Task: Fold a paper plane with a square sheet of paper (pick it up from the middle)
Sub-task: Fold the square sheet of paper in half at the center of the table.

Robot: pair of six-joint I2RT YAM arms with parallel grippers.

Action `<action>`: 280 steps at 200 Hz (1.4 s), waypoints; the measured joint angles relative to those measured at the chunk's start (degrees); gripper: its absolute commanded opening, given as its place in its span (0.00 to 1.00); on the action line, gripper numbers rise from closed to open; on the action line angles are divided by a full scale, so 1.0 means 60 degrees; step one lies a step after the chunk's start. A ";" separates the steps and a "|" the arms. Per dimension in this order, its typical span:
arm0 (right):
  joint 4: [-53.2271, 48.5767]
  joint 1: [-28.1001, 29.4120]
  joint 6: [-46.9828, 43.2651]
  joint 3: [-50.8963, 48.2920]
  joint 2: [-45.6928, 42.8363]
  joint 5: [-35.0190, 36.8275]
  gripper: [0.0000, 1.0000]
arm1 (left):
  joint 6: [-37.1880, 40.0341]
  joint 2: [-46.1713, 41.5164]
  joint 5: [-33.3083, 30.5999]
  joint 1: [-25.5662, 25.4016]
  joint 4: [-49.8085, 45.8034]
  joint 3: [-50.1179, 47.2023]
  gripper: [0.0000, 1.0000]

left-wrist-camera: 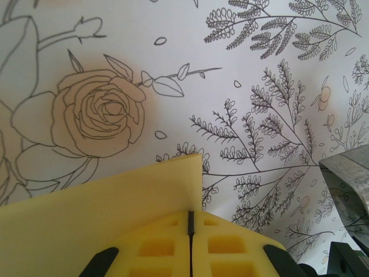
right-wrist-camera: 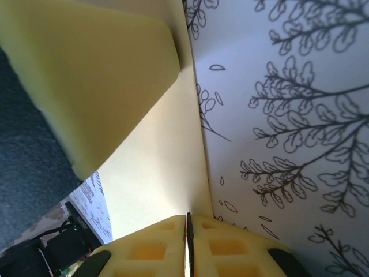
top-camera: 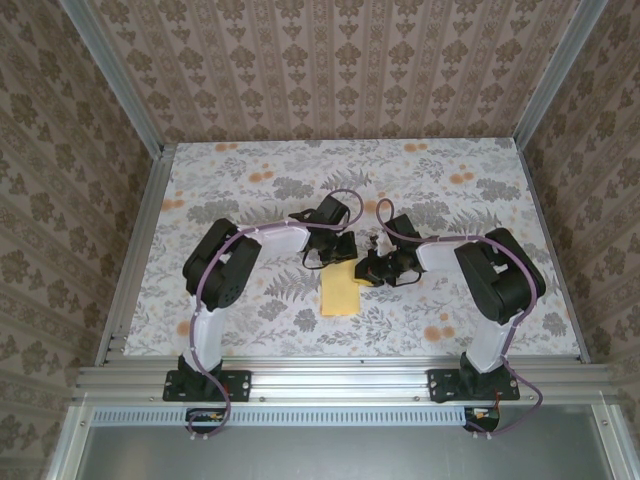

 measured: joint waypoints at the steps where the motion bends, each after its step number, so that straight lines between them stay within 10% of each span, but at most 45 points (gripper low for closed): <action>1: -0.0007 0.0000 0.0000 0.0004 0.0000 0.0004 0.12 | 0.0000 0.0000 0.0000 0.0000 0.0000 -0.0004 0.07; 197: -0.0914 0.1843 0.0259 -0.2055 -0.2346 0.0965 0.13 | -0.0004 -0.0018 0.0036 0.0069 0.0084 -0.0066 0.07; 280: -0.1158 0.1100 0.0579 -0.0827 -0.3002 0.1967 0.12 | -0.0004 -0.0015 0.0157 0.0080 0.0084 -0.0066 0.07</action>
